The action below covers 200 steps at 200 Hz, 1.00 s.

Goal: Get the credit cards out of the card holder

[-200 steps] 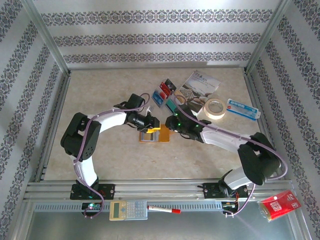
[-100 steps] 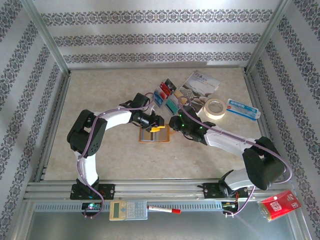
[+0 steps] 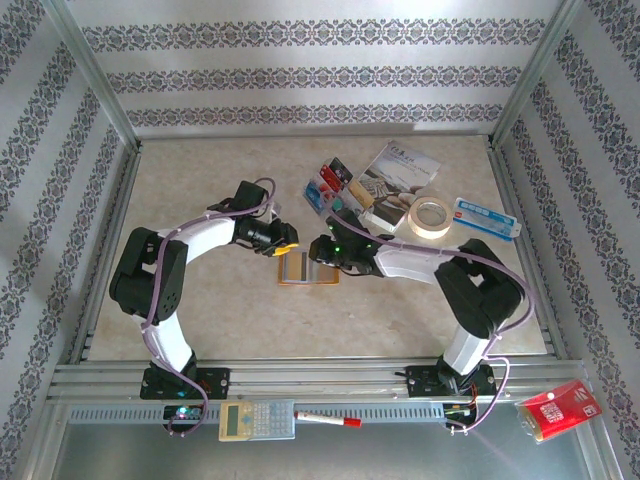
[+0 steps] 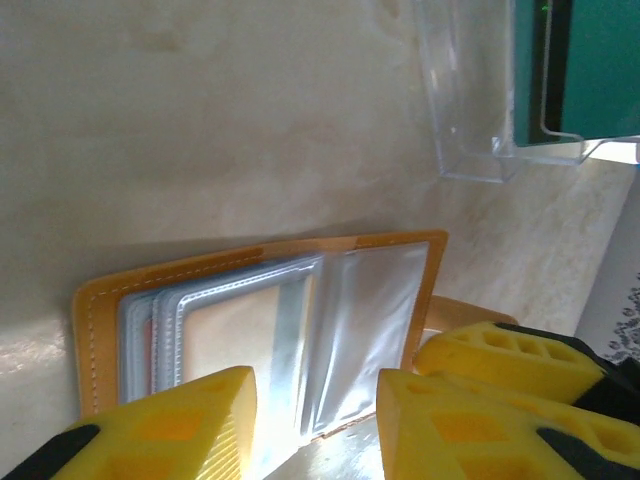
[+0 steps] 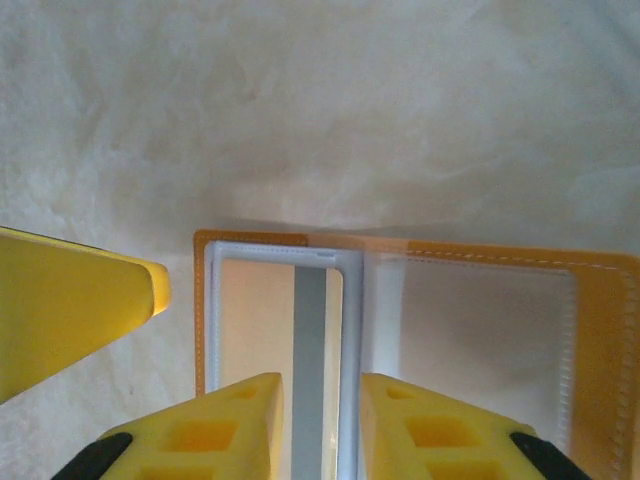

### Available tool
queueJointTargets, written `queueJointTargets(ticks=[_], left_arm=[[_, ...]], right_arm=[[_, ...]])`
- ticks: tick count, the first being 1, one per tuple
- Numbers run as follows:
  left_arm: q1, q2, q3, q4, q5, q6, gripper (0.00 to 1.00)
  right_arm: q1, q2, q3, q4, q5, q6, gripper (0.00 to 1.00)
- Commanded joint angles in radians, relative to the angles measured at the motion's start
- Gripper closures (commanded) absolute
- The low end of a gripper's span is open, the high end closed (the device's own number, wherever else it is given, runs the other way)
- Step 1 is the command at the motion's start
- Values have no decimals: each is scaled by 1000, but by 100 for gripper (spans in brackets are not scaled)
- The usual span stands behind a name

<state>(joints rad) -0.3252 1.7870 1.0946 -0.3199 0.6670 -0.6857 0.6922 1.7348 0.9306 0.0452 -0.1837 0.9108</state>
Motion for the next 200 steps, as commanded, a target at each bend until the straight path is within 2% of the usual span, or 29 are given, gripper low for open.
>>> queueJointTargets(ticks=[1,43,88,153,200], left_arm=[[-1,-6,-16,-46,-23,20,68],[-1,27,-12,-42,11,4,74],[-8,48,-24,-45,23,7,77],[-9,81,-35,-87,-41,53,80],[-7,95,-74,-40,-58,82,83]], right_arm=[[7,48,32,53,-75,27,74],[1,109,57,51,-126,17,81],[-7,135,57,50,-128,24,83],[-20,129,21,66,-108,45,84],[-33,132,-12,101,-120,66,87]])
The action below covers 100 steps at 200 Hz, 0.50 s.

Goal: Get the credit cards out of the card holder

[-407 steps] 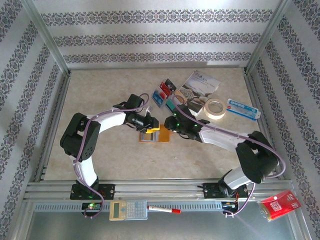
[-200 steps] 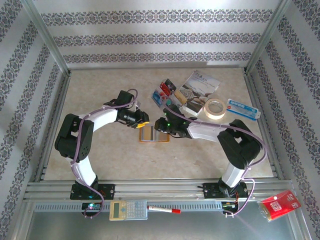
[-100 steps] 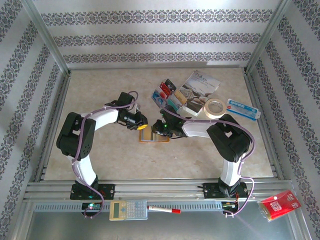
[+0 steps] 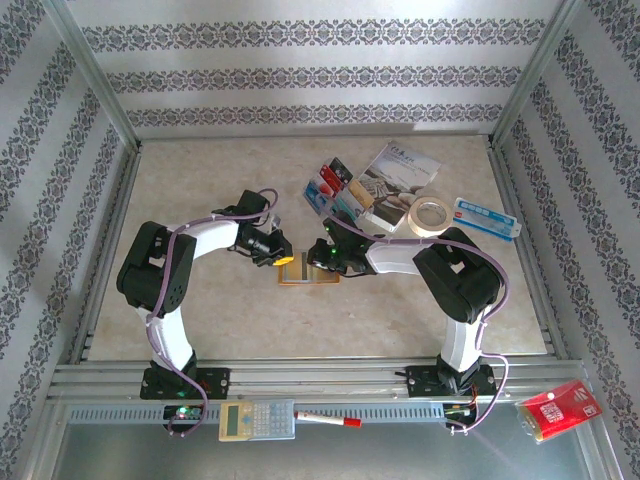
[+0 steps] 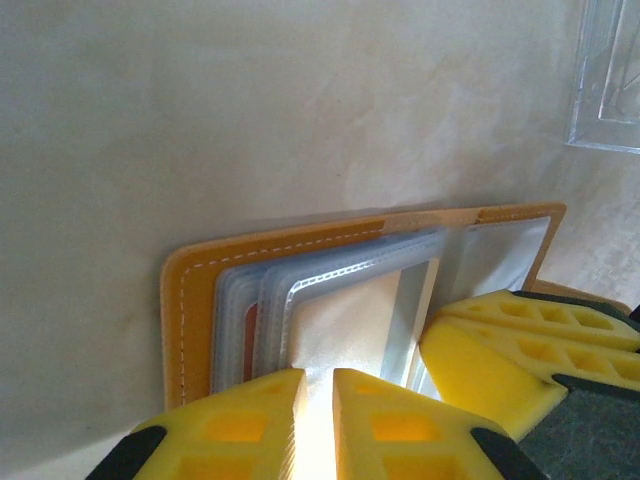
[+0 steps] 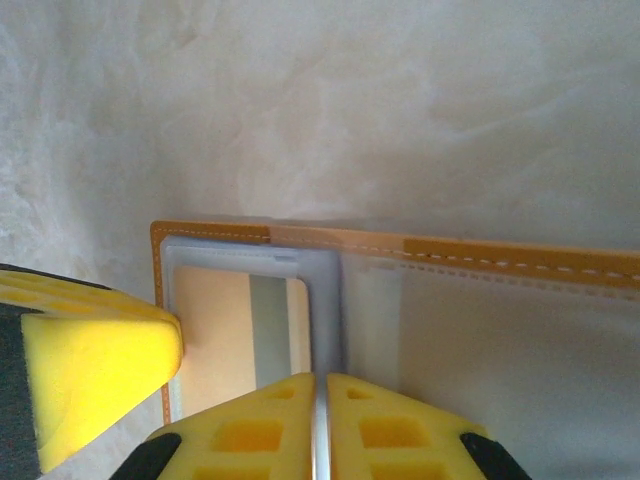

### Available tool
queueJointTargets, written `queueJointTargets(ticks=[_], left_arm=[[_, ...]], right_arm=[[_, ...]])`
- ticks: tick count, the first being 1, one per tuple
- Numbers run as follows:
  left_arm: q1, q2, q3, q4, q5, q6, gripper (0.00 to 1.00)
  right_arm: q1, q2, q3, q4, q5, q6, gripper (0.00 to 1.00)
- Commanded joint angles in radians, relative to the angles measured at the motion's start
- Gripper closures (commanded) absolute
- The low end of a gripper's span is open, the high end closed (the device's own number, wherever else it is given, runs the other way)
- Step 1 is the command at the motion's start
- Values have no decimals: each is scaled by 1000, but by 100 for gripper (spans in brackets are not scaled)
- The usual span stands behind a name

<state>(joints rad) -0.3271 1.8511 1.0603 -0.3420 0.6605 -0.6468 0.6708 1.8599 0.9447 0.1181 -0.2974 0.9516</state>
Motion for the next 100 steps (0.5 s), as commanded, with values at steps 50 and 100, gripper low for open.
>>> queueJointTargets(ticks=[50,100], left_arm=[[-3,46,-52,-9,-63,57,84],[-4,44,-51,-17,-75,65,85]], right_arm=[[-23,21,-56,100,-55,47,87],[-39,8,-110,198,-72,76,87]])
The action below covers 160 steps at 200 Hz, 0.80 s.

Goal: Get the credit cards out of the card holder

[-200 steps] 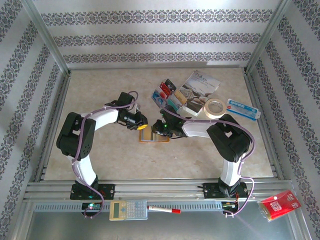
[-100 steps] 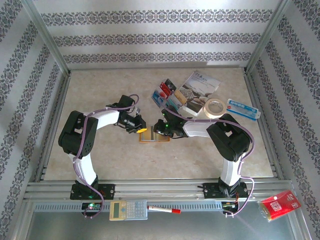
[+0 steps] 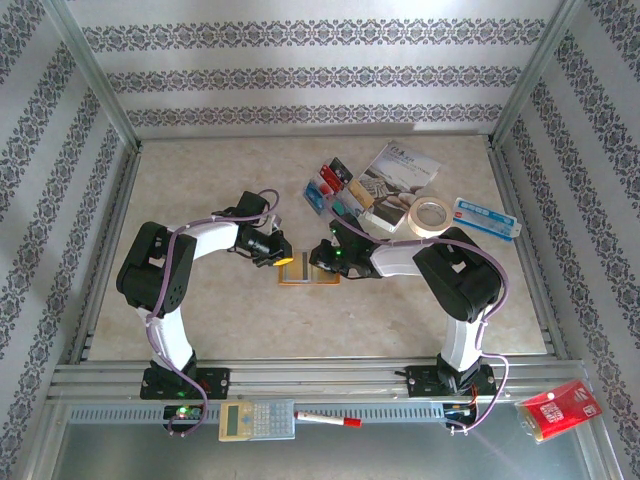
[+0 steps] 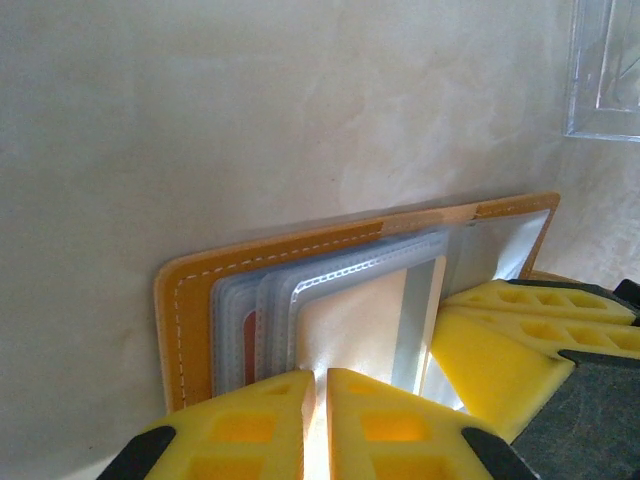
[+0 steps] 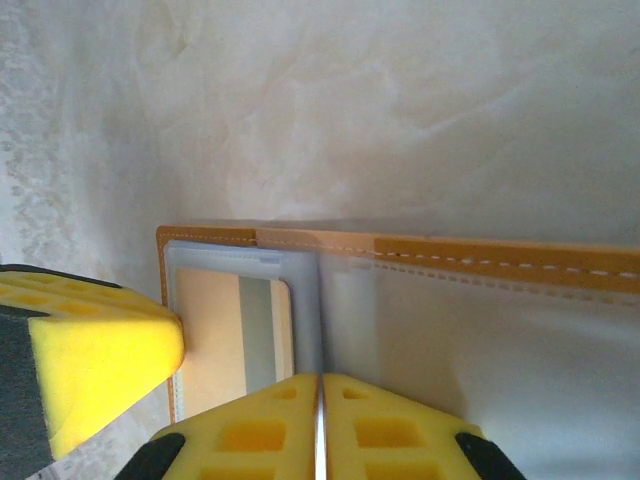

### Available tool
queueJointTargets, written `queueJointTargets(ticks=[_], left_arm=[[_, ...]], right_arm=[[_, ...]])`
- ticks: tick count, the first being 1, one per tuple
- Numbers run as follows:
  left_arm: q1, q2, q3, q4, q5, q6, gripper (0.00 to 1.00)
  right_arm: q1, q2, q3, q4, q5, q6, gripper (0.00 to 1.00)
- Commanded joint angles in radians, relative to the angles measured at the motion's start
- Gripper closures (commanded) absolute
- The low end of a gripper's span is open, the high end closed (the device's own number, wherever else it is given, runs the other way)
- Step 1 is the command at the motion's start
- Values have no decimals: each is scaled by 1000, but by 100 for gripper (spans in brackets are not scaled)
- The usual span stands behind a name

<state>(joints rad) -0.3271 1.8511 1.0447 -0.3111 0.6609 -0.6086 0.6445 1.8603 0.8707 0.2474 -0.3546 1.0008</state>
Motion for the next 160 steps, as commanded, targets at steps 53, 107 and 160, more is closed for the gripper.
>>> queueJointTargets(ticks=[53,107,160], left_arm=[[-4,44,-32,-49,-78,27,85],[-2,43,-31,-48,-73,26,85],[-2,40,-31,-48,-76,23,85]], right_arm=[[-19,3,-60,125,-32,30,85],[-17,28,-42,117,-56,32,86],[-26,-27,-89,139,-1,25,85]])
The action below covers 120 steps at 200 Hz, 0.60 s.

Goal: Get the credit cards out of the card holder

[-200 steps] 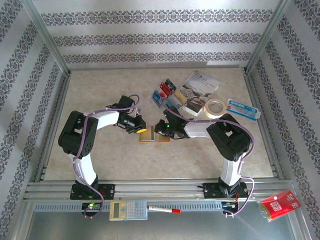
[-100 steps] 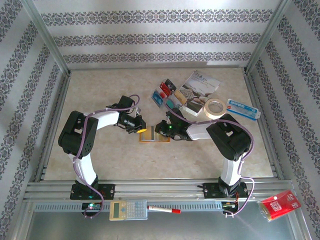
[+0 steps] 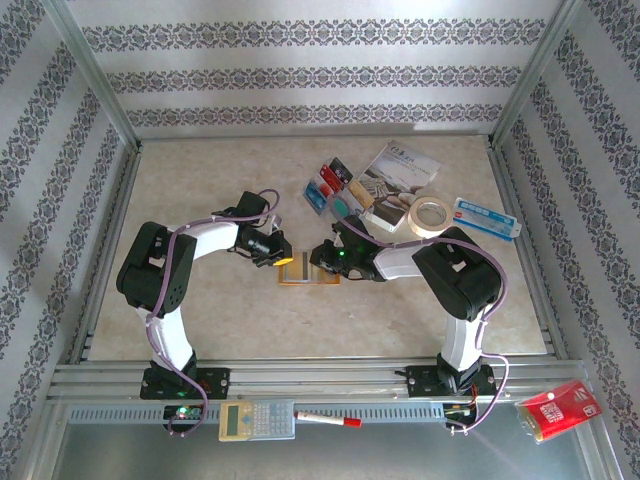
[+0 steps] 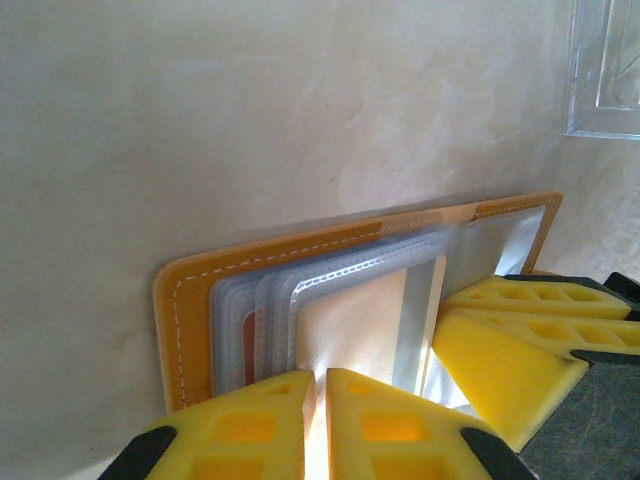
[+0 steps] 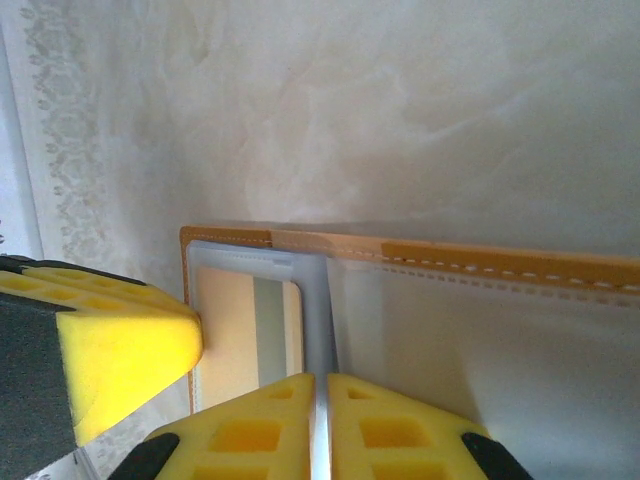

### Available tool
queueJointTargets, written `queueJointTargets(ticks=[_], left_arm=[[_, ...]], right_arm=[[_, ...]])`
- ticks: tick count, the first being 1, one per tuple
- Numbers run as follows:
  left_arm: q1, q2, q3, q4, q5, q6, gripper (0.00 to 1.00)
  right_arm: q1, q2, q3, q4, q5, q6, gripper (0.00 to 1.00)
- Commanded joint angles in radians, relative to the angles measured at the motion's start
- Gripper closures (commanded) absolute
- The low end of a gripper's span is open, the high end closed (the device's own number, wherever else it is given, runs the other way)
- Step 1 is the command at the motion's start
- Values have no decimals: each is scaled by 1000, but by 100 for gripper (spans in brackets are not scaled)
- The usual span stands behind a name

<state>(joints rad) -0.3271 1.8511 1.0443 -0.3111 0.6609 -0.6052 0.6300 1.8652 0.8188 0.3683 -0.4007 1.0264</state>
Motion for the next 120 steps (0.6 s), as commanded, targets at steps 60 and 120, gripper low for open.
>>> queueJointTargets(ticks=[60,120], left_arm=[[-2,45,-32,-46,-66,21,85],[-2,46,-32,-41,-59,16,84]], right_arm=[[-6,4,-21,50,-45,-14,84],[-4,25,-3,51,-54,-14,84]])
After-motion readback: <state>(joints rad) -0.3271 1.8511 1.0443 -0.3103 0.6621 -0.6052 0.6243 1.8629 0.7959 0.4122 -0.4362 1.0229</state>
